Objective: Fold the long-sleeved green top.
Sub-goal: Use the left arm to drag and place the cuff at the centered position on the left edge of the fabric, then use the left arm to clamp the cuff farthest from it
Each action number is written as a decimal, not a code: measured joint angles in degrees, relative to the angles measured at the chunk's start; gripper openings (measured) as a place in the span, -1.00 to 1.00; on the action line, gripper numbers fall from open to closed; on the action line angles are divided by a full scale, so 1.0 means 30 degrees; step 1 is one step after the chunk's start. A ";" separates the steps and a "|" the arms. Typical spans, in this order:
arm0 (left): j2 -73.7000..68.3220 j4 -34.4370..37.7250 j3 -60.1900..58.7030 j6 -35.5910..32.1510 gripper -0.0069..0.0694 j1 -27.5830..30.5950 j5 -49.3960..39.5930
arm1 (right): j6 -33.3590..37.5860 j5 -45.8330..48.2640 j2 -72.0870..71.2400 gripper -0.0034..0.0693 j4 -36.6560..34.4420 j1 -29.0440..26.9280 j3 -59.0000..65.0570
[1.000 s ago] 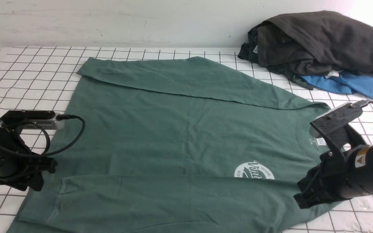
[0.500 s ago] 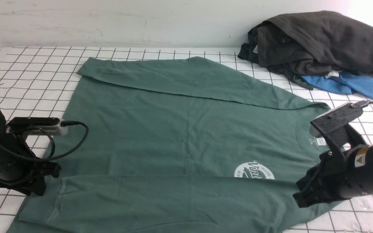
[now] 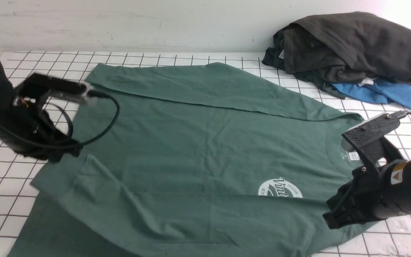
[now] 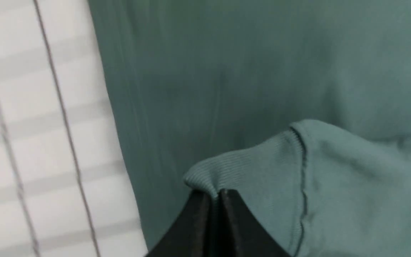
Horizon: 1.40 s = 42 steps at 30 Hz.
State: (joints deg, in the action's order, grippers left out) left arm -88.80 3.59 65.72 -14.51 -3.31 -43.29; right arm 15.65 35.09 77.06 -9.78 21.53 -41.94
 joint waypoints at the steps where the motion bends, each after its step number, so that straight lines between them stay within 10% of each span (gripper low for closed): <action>1: 0.0099 -0.0048 0.0121 0.0000 -0.79 -0.0117 0.0077 | 0.0000 0.0000 0.0000 -0.93 0.0000 0.0000 0.0000; 18: -0.8201 -0.1195 0.7465 0.1659 -0.71 -0.0437 0.2179 | -0.0020 -0.0528 0.0016 -0.93 -0.0313 0.0000 0.0000; 29: -1.5844 -0.1195 1.9962 0.5536 0.47 0.0390 -0.0215 | 0.4159 -0.4324 0.3069 -0.93 -0.5335 0.4003 0.0000; 42: -2.2661 -0.2513 2.7838 0.9803 0.55 0.1478 -0.0425 | 0.4428 -0.6998 0.5899 -0.93 -0.6004 0.6247 -0.0036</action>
State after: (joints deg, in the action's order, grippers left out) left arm -156.78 -3.95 149.23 14.90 1.13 -44.57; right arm 28.93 14.09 94.76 -27.80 40.27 -42.05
